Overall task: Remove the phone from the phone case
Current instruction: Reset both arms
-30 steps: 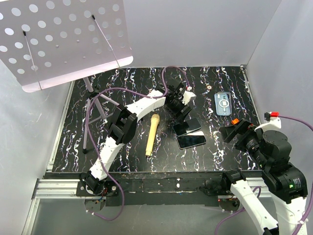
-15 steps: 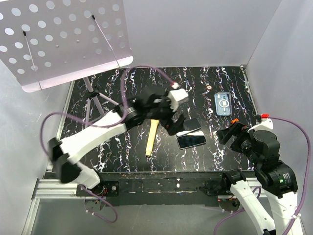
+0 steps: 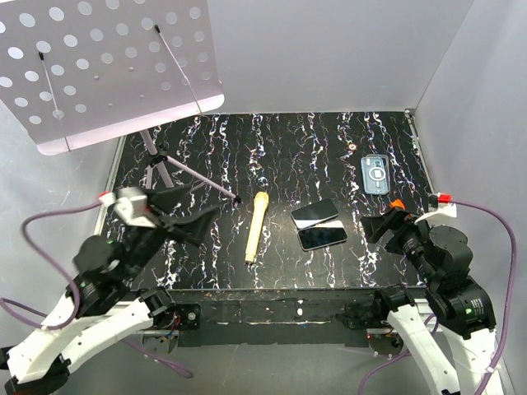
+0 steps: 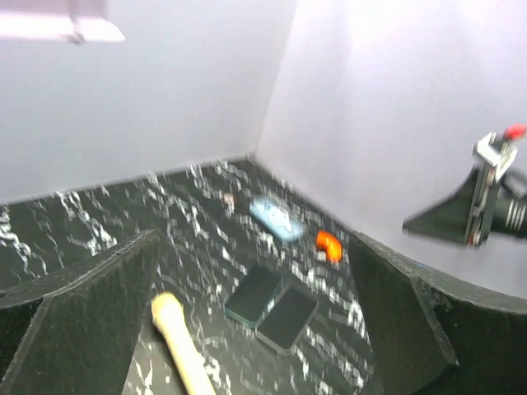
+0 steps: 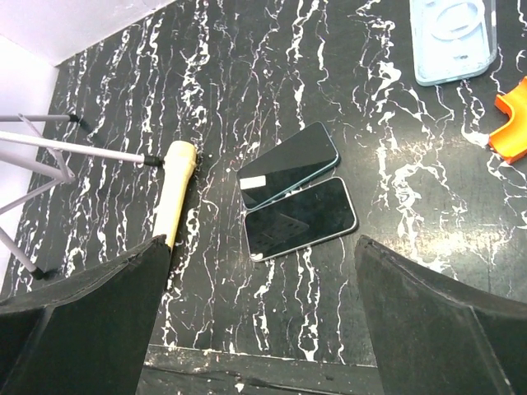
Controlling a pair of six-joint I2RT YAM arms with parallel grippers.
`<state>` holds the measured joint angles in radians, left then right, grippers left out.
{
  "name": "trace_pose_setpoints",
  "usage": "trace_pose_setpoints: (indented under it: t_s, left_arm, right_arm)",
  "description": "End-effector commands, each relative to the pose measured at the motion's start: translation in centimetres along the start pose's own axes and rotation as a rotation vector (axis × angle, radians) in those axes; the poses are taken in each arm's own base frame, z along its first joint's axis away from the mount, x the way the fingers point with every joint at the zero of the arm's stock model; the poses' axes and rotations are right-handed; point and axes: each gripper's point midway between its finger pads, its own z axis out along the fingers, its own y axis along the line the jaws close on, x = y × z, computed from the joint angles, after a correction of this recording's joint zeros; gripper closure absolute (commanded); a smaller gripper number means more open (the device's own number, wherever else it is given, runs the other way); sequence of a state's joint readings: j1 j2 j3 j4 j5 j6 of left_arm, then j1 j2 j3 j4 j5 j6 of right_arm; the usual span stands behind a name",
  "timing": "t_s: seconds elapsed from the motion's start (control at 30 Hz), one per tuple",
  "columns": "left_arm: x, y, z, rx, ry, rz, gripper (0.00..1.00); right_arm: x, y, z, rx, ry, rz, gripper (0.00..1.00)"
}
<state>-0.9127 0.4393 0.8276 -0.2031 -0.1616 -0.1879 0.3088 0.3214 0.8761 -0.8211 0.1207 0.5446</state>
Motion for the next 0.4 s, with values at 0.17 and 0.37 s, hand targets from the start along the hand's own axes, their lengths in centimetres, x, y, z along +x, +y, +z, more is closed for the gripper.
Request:
trace_pose_setpoints:
  t_s: [0.17, 0.37]
  left_arm:
    - [-5.3, 4.0, -5.0, -0.194, -0.273, -0.09, 0.02]
    - [-5.3, 4.4, -5.8, -0.206, -0.287, -0.095, 0.02]
  right_arm:
    - [-1.8, 1.4, -0.7, -0.106, -0.139, 0.004, 0.02]
    - [-1.1, -0.6, -0.5, -0.025, -0.152, -0.002, 0.02]
